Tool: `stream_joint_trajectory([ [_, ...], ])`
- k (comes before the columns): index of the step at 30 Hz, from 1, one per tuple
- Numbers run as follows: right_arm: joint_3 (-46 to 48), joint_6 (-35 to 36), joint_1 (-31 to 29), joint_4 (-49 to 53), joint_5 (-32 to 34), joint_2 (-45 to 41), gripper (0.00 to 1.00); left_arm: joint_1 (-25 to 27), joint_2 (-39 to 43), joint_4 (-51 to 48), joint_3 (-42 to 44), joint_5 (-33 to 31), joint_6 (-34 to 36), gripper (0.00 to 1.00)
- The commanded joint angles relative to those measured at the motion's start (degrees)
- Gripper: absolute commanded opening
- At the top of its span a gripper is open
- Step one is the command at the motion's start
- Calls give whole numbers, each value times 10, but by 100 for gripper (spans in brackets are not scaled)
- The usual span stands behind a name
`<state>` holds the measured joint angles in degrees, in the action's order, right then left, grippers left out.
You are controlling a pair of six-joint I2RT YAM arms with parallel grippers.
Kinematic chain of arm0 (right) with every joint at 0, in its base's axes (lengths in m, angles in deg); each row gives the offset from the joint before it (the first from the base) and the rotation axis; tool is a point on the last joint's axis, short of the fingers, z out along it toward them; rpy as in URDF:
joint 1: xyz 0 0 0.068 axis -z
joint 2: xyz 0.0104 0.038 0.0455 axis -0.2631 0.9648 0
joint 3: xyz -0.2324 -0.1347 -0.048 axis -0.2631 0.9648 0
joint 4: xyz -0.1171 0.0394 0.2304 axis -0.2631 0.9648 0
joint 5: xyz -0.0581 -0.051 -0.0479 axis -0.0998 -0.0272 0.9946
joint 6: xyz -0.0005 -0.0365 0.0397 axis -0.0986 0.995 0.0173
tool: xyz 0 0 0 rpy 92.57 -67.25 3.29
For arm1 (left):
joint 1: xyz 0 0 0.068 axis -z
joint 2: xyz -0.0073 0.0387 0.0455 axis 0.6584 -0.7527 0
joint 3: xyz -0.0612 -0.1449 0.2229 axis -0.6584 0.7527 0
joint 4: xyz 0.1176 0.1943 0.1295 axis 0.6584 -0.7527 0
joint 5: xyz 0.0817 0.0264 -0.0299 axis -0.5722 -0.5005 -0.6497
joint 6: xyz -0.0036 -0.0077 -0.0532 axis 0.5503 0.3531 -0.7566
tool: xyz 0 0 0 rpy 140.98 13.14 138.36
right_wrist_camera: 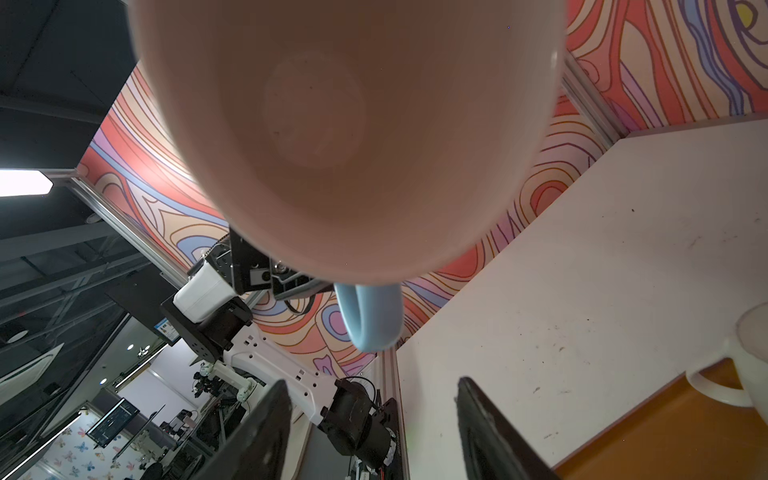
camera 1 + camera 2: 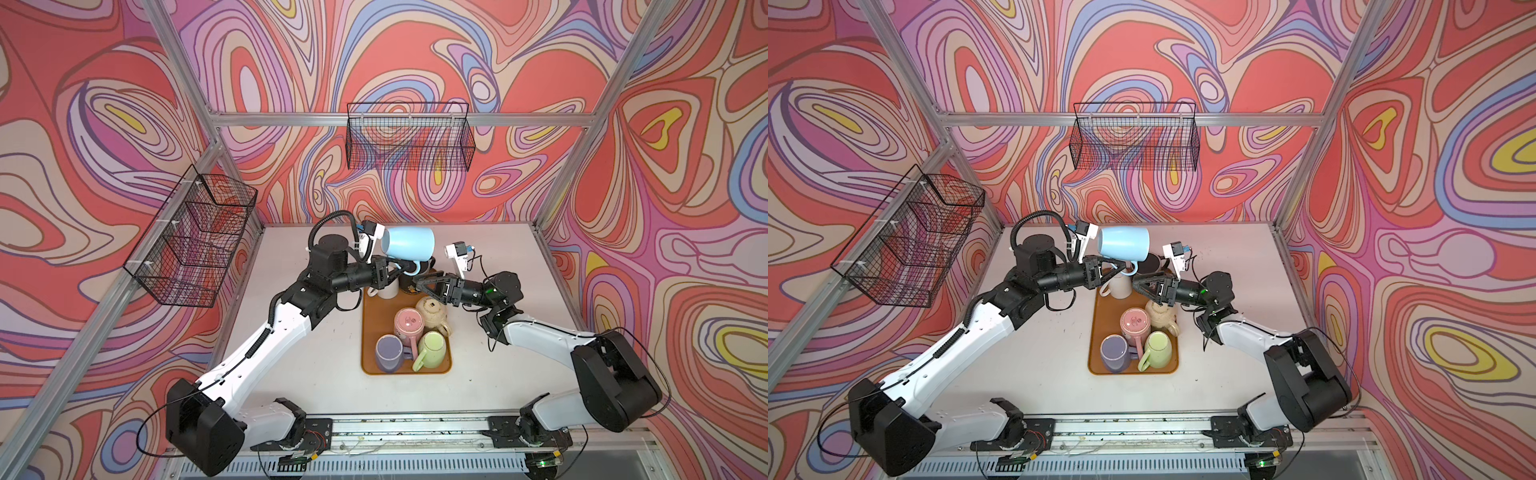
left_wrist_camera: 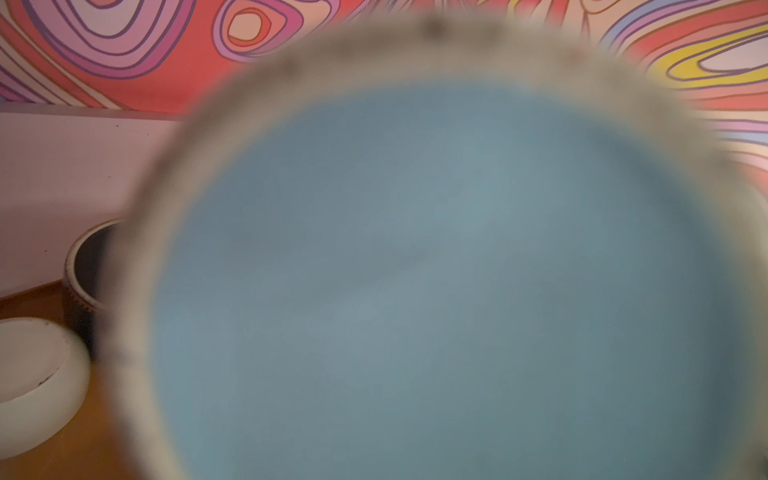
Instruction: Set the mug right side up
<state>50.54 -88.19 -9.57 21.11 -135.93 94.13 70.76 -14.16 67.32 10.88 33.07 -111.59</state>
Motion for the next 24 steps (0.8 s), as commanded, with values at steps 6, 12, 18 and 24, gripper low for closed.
stream_joint_trajectory([
  [6,-46,-49,2,-65,-5,40,54,-3,-2,159,32,45,-61,0],
  [12,-62,-86,2,-114,1,64,43,-3,-3,190,54,49,-75,0],
  [18,-76,-116,1,-157,9,84,27,-2,0,208,72,52,-80,0],
  [24,-81,-129,2,-178,19,97,14,-3,5,221,97,52,-84,0],
])
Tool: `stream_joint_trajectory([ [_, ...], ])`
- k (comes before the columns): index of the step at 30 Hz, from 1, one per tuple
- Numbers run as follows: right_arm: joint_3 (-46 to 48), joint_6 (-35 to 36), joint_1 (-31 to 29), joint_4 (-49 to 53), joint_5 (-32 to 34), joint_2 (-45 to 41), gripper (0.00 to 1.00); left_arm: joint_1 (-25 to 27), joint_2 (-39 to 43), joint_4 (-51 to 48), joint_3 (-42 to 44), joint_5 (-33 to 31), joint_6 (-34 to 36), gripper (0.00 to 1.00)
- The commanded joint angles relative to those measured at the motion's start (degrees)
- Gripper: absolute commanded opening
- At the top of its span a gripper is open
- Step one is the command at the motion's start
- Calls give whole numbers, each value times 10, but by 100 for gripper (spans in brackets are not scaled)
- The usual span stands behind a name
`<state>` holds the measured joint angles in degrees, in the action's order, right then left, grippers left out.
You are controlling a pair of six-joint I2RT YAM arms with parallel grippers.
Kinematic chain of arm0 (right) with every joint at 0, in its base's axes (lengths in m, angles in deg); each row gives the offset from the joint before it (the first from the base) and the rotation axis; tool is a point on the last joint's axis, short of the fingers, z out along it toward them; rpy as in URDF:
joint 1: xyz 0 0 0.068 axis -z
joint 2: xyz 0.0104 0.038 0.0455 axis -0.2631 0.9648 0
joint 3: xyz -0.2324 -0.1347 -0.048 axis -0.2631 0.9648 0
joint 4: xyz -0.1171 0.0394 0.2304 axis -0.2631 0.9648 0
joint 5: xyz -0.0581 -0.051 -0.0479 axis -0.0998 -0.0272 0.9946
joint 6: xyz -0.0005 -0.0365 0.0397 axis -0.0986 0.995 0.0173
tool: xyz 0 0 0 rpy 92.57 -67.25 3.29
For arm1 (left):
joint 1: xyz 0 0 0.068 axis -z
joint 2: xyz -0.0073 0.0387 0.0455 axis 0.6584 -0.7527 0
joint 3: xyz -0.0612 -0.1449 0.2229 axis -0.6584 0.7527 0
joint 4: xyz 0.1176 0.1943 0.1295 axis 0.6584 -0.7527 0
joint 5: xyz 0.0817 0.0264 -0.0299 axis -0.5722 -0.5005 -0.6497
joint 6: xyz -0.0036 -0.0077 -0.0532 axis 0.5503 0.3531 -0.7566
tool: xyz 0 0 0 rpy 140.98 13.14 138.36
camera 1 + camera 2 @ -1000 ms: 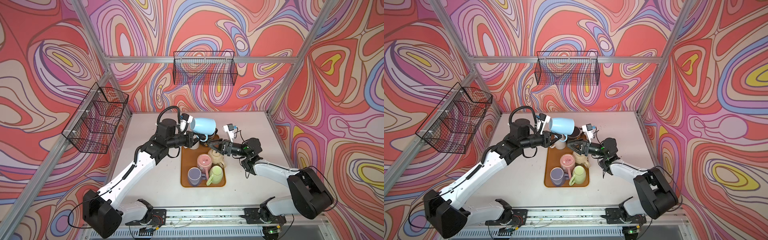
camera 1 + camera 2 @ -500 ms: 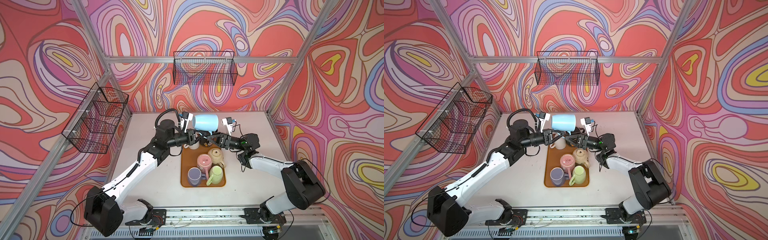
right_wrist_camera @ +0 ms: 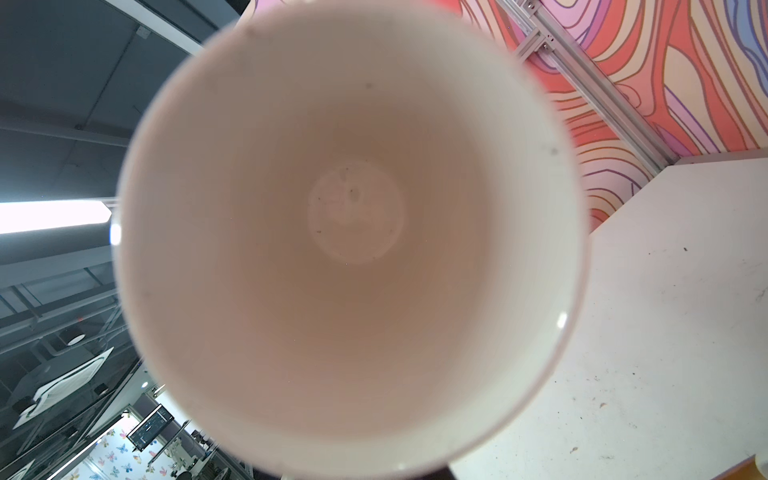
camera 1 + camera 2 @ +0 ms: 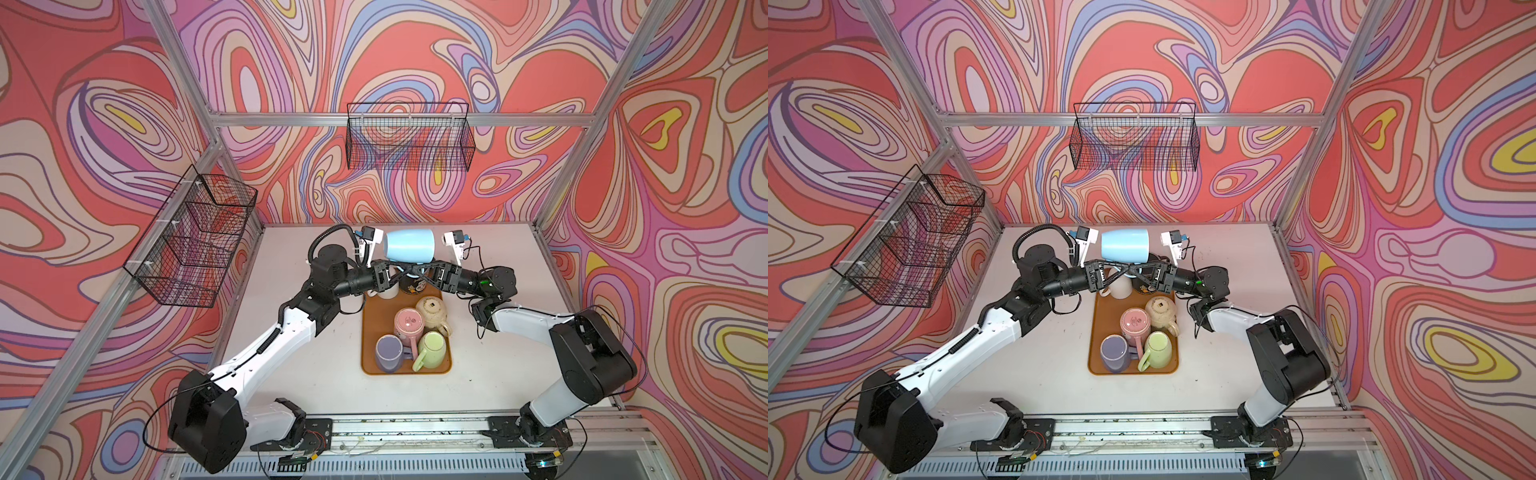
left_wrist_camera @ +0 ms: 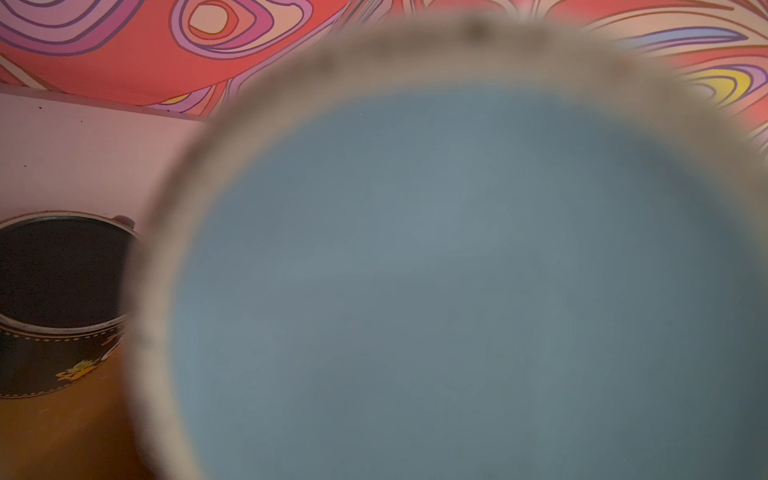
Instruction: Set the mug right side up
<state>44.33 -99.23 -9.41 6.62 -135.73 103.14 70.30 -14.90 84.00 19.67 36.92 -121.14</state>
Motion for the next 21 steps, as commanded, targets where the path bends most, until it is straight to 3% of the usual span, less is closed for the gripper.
stream_joint_trajectory([
  [1,-20,-19,0,-35,17,8,12,2,14,55,12,13,13,0],
  [5,-22,-20,0,-32,20,13,0,2,15,58,21,13,13,0],
  [14,-19,-13,0,-21,33,11,0,2,9,63,30,7,19,0],
  [19,-9,2,0,-5,37,1,0,2,14,44,36,-6,33,23],
  [21,-7,2,0,-6,38,0,0,1,16,42,38,-10,36,26],
])
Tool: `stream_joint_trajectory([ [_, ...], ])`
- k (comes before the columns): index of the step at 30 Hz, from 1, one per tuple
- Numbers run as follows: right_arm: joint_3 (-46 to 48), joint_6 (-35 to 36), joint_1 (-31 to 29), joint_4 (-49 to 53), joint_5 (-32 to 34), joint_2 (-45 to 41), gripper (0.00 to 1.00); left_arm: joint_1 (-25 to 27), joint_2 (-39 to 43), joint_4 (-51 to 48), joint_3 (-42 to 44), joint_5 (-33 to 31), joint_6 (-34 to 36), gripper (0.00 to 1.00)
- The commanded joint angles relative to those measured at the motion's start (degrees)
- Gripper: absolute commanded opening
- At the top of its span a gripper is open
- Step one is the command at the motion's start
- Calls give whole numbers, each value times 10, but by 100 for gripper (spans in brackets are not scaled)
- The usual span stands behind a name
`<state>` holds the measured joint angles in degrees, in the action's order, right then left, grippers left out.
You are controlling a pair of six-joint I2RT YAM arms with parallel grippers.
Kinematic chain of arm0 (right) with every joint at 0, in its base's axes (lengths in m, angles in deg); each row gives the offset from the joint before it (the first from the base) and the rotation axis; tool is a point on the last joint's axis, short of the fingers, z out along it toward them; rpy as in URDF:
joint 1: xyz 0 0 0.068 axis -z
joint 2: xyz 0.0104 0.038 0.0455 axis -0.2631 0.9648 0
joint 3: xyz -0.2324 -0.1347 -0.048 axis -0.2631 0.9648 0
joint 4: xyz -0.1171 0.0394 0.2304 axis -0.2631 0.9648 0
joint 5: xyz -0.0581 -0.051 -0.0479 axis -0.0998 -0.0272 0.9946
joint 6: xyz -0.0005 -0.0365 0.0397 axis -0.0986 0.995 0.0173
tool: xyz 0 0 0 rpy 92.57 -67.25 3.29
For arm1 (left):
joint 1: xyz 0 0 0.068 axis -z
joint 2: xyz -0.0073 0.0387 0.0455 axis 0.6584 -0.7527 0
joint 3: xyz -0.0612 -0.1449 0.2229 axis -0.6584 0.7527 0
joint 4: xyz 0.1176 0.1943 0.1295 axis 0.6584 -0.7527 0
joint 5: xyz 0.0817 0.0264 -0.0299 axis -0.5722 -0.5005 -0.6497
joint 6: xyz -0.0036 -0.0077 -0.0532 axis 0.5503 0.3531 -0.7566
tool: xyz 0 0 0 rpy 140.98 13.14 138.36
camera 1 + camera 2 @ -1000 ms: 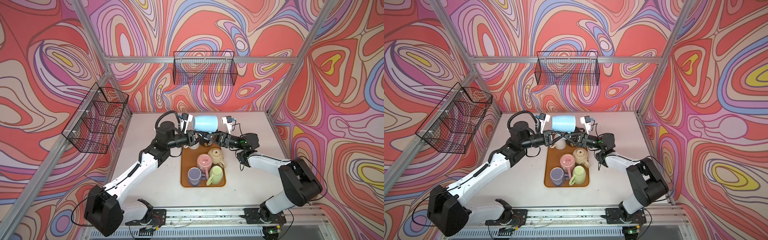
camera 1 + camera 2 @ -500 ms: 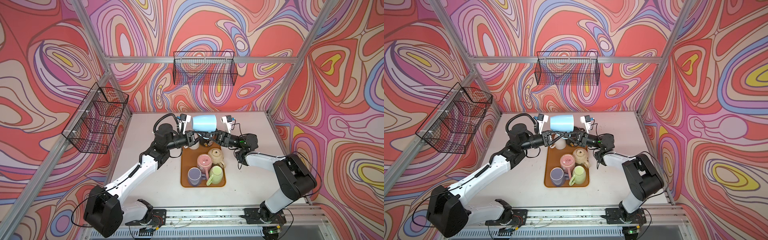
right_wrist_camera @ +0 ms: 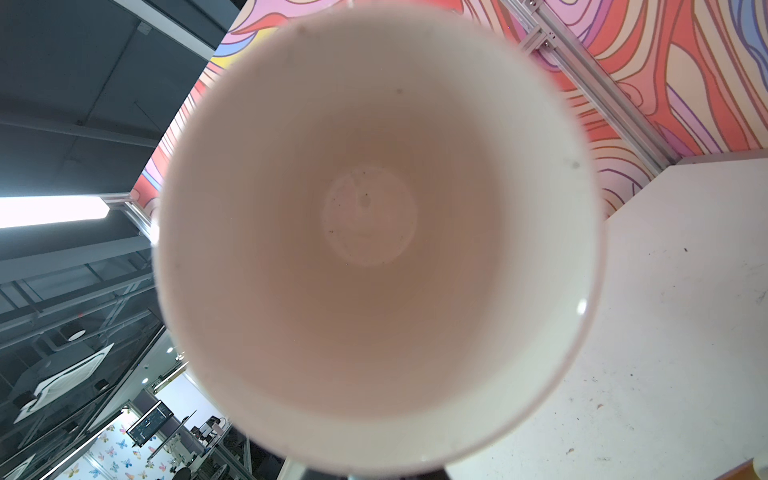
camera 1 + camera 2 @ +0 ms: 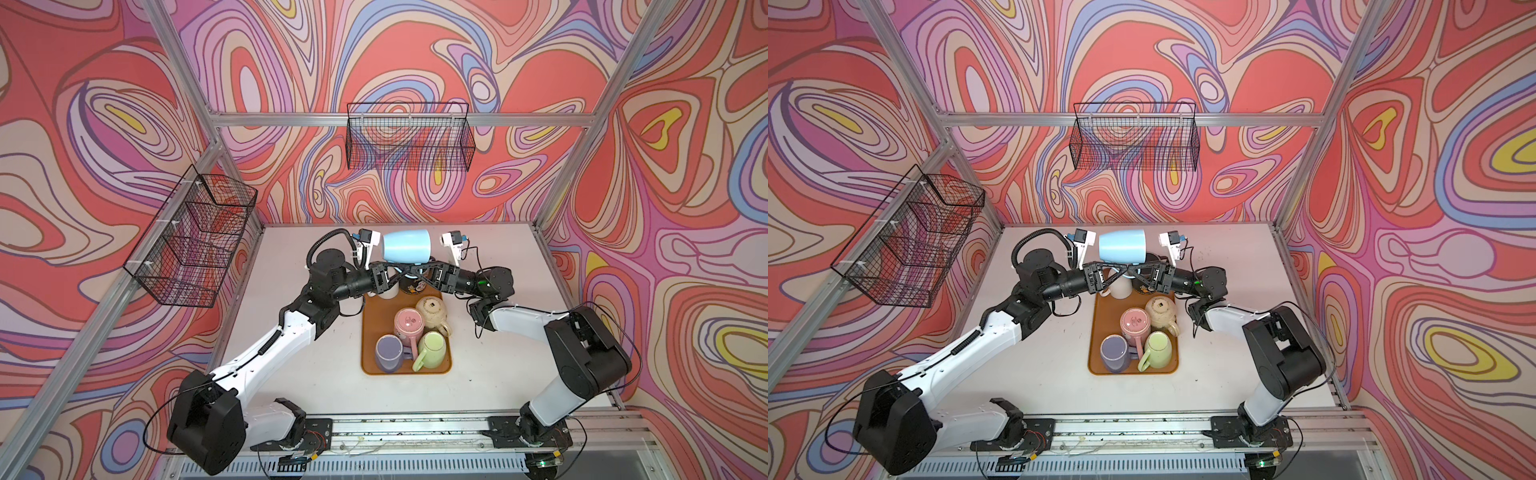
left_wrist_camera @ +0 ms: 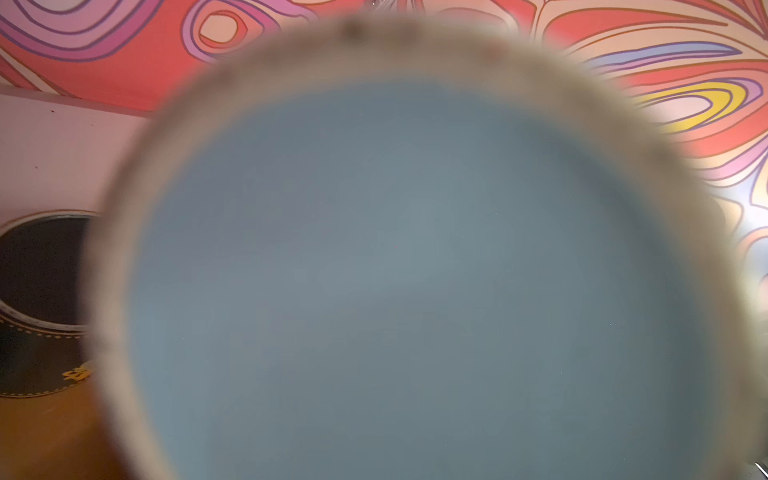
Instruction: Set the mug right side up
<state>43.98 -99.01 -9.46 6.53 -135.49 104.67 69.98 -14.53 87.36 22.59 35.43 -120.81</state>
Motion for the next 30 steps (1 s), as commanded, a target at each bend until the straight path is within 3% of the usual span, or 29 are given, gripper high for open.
stream_joint_trajectory([
  [1,-3,-1,1,-6,35,-16,0,3,14,5,10,4,34,27],
  [12,6,7,1,2,31,-25,0,-11,35,-3,21,-7,37,34],
  [17,8,11,1,5,31,-25,0,-15,36,0,23,-6,33,22],
  [22,11,19,0,13,29,-27,0,-15,32,7,25,-6,31,19],
  [30,19,31,1,25,29,-36,0,-15,16,34,26,3,12,37],
])
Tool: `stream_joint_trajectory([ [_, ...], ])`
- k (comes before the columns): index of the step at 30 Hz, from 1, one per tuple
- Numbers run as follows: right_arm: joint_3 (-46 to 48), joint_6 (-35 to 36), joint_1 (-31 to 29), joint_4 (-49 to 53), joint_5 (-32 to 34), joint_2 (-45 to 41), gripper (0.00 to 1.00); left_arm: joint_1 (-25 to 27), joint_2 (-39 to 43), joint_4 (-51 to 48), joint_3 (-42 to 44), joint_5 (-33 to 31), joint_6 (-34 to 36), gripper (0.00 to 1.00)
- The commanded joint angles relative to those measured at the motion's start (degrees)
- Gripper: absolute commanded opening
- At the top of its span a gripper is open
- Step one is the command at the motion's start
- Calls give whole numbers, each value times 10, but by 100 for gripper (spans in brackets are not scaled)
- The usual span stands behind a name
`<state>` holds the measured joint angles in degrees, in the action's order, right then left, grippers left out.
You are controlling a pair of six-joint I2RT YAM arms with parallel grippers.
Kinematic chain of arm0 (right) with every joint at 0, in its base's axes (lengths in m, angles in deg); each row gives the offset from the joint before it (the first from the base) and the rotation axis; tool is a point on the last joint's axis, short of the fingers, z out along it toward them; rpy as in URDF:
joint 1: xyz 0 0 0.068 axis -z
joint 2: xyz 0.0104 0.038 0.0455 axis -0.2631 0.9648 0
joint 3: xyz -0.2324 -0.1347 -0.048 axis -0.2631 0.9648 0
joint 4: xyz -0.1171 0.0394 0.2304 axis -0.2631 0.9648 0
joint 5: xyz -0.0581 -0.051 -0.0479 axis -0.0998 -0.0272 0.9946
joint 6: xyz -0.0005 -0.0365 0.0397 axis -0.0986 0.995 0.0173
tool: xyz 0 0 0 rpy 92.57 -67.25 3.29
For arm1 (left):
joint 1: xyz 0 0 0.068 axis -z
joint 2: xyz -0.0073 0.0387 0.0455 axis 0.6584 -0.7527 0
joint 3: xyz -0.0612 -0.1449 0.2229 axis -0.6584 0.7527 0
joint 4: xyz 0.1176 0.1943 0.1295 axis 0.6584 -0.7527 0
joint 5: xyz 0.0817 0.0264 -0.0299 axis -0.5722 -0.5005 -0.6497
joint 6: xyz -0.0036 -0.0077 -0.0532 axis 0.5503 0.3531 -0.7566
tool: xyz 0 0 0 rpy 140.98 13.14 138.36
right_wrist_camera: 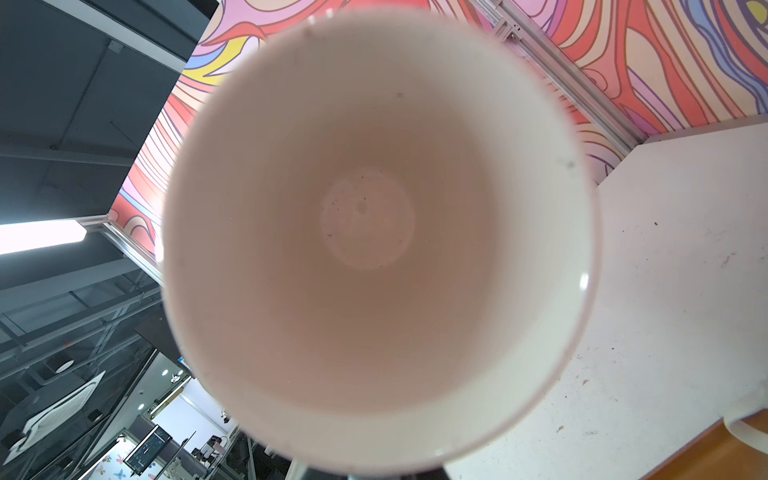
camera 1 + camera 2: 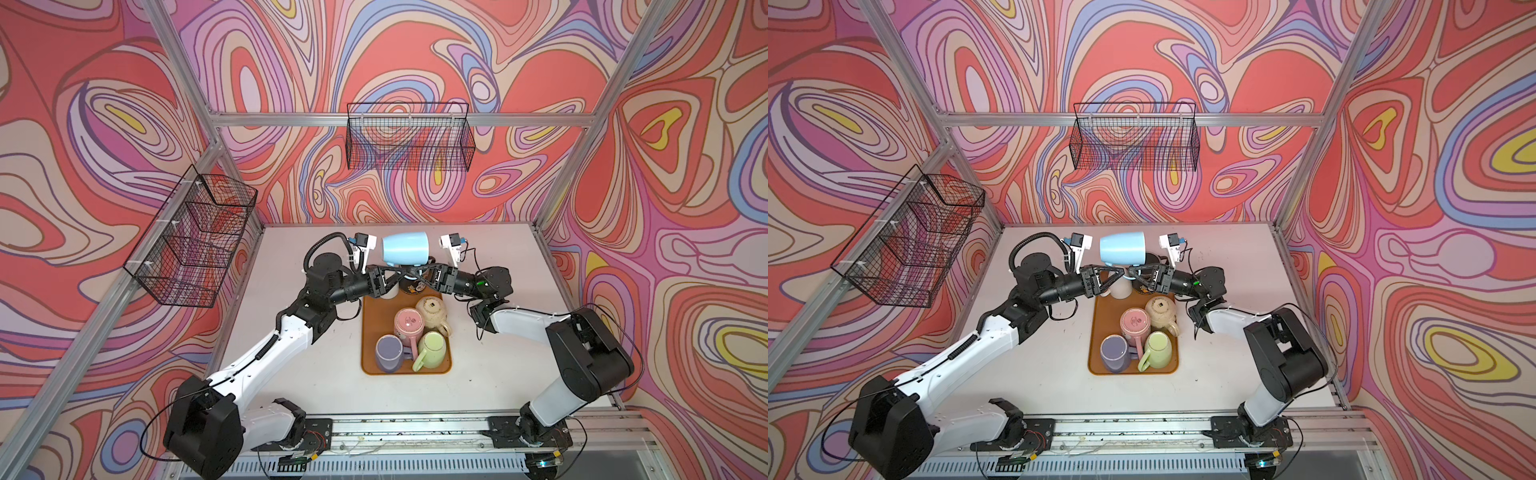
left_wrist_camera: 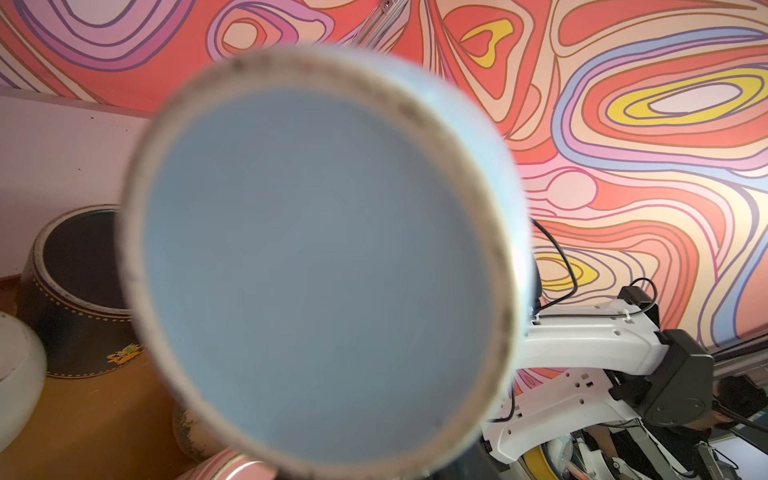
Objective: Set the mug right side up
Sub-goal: 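Rotate the mug with the right gripper while the left gripper lets go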
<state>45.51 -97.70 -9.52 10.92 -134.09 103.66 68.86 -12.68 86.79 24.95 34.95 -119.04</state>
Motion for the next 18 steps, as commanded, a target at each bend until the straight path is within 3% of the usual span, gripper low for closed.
stream_joint_trajectory([
  [1,6,20,1,-16,19,-29,0,-4,-3,39,2,7,-5,38],
  [7,8,56,5,49,47,-56,0,-4,16,-2,6,-13,20,51],
  [18,21,11,58,62,90,-56,0,-10,68,-116,9,-62,69,87],
])
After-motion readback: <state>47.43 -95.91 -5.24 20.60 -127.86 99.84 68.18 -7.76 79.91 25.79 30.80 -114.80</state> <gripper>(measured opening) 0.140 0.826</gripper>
